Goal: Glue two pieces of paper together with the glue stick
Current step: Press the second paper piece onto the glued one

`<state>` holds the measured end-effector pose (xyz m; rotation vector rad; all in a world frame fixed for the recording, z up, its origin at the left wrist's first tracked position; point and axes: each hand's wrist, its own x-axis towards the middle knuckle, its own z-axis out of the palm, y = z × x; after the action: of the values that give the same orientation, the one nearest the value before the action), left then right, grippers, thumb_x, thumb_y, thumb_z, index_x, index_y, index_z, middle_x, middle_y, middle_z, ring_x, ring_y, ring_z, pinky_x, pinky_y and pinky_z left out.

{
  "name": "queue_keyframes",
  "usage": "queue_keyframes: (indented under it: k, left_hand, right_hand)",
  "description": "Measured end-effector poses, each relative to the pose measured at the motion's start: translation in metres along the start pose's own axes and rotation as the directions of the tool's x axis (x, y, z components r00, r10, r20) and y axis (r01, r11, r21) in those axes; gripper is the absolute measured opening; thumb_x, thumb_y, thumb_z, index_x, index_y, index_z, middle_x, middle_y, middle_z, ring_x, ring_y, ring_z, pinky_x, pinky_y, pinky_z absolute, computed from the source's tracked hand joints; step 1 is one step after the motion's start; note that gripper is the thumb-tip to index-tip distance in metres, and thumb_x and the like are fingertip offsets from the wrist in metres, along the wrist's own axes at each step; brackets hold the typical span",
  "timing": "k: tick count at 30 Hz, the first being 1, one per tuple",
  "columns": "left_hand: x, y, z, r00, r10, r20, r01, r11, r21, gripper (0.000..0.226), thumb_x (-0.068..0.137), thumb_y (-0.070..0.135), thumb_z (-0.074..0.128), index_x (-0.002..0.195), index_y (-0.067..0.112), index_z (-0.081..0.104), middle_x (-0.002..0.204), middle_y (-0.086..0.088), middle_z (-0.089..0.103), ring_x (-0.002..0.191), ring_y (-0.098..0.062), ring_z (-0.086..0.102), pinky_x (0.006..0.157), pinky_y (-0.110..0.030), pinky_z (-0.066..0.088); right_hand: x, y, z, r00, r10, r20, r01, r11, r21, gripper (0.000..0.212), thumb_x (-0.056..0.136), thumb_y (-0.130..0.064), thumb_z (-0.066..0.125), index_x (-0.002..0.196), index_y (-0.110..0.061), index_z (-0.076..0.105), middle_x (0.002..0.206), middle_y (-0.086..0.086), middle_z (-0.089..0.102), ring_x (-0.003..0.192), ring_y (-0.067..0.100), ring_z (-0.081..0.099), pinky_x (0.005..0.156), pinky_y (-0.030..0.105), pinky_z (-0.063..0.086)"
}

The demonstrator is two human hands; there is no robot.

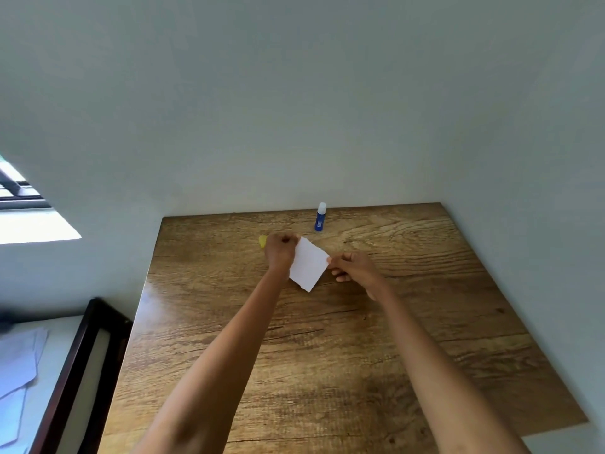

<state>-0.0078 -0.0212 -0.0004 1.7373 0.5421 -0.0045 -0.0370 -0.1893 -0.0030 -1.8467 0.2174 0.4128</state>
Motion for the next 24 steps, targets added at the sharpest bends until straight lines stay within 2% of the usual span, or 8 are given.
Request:
queue_keyframes:
  k: [4,7,10,13,16,19,22,24]
  left_hand:
    - [-0.003,-0.003,-0.001,0.999,-0.028,-0.021,0.027,0.999,-0.024,0.019,0.092,0.016,0.057,0.104,0.006,0.067,0.111,-0.010,0.067,0.088,-0.015,0.053,0.073,-0.027,0.041]
    - [-0.006,0.000,-0.004,0.981,0.181,0.067,-0.190,0.971,0.147,0.025,0.092,0.015,0.055,0.116,0.012,0.063,0.125,-0.006,0.061,0.102,-0.013,0.053,0.079,-0.022,0.039]
    - [-0.004,0.008,-0.006,0.870,0.383,0.311,-0.480,0.802,0.355,0.026,0.090,0.023,0.058,0.114,0.019,0.065,0.132,-0.003,0.054,0.120,-0.019,0.048,0.099,-0.034,0.037]
    - [-0.002,0.017,-0.002,0.798,0.306,0.519,-0.579,0.627,0.521,0.022,0.089,0.034,0.058,0.103,0.023,0.070,0.120,0.003,0.063,0.112,-0.018,0.054,0.102,-0.044,0.036]
    - [0.001,0.019,0.006,0.808,0.267,0.525,-0.542,0.685,0.487,0.018,0.088,0.030,0.061,0.096,0.019,0.072,0.105,0.000,0.071,0.095,-0.015,0.060,0.087,-0.035,0.043]
    - [0.002,0.016,0.008,0.832,0.263,0.489,-0.472,0.798,0.375,0.016,0.086,0.023,0.065,0.093,0.011,0.073,0.099,-0.008,0.072,0.083,-0.013,0.057,0.071,-0.026,0.039]
    - [0.004,0.011,0.008,0.876,0.242,0.418,-0.388,0.867,0.312,0.018,0.084,0.027,0.067,0.091,0.011,0.073,0.094,-0.006,0.072,0.078,-0.014,0.058,0.062,-0.024,0.040]
    - [0.006,0.008,0.008,0.905,0.234,0.357,-0.345,0.893,0.290,0.018,0.084,0.027,0.067,0.090,0.012,0.074,0.094,-0.004,0.071,0.075,-0.012,0.058,0.059,-0.023,0.040]
  right_hand:
    - [0.002,0.002,0.002,0.999,-0.002,-0.036,0.004,0.999,0.037,0.021,0.090,-0.018,0.061,0.105,-0.005,0.066,0.085,0.002,0.070,0.075,0.009,0.065,0.058,0.014,0.054]
    - [0.002,0.000,-0.001,0.999,-0.008,-0.032,0.008,1.000,-0.002,0.021,0.092,-0.019,0.058,0.105,-0.005,0.065,0.085,0.001,0.068,0.076,0.009,0.064,0.059,0.014,0.053]
    - [0.003,-0.004,-0.005,0.999,-0.041,-0.010,0.040,0.995,-0.093,0.019,0.091,-0.021,0.059,0.102,-0.008,0.066,0.087,0.001,0.068,0.079,0.009,0.063,0.065,0.017,0.050]
    - [0.005,-0.011,-0.004,0.996,-0.091,0.000,0.090,0.986,-0.137,0.016,0.087,-0.026,0.063,0.094,-0.014,0.070,0.092,0.005,0.071,0.080,0.012,0.064,0.066,0.019,0.048]
    - [0.008,-0.015,-0.003,0.990,-0.140,-0.033,0.132,0.976,-0.171,0.023,0.084,-0.032,0.066,0.089,-0.010,0.072,0.094,0.017,0.071,0.083,0.031,0.064,0.073,0.034,0.052]
    - [0.009,-0.015,-0.002,0.989,-0.129,-0.067,0.118,0.982,-0.149,0.024,0.083,-0.030,0.067,0.087,-0.007,0.071,0.095,0.025,0.068,0.075,0.026,0.057,0.072,0.035,0.046]
    - [0.005,-0.013,0.000,0.992,-0.119,-0.051,0.112,0.985,-0.129,0.012,0.084,-0.025,0.067,0.084,-0.014,0.072,0.088,0.014,0.071,0.078,0.021,0.059,0.072,0.031,0.047]
    - [0.000,-0.010,0.001,0.993,-0.116,-0.033,0.112,0.986,-0.122,0.009,0.084,-0.025,0.068,0.086,-0.017,0.072,0.092,0.008,0.073,0.087,0.023,0.064,0.076,0.030,0.049]
